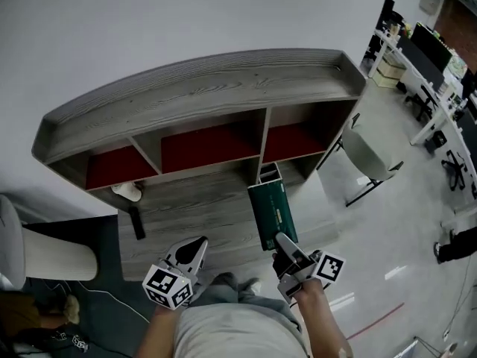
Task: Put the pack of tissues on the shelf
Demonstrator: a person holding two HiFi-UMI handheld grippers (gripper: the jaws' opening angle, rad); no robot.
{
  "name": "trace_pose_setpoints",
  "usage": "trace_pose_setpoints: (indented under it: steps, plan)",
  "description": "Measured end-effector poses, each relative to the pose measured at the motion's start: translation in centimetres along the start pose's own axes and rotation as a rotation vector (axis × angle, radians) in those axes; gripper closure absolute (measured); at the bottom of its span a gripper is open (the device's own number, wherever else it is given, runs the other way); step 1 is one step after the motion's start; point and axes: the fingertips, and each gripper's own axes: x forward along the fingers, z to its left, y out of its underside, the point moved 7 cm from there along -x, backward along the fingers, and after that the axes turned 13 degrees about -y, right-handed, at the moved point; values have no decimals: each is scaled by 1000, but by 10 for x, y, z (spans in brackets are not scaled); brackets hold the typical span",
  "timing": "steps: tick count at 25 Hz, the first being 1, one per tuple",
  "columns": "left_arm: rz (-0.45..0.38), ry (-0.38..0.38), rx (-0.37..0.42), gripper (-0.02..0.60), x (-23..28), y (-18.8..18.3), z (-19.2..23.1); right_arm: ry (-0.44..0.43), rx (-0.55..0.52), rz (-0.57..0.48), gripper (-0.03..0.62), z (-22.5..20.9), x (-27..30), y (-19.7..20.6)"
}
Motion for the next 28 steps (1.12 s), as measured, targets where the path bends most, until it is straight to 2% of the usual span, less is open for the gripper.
trace_pose_setpoints:
  steps: [5,14,23,28]
  plan:
    - [-20,-60,-9,567,-2,-6,31,-29,21,107,215,-11,67,1]
    - [-50,-151,-73,568,-1,-10,95,-15,119,246,215,-35,178,15]
    - [-81,-179,-105,567,3,-12,137,16,96,346,215,-43,248,22]
    - [-82,-174,-116,566,8,-10,145,3,82,348,213,-35,268,17]
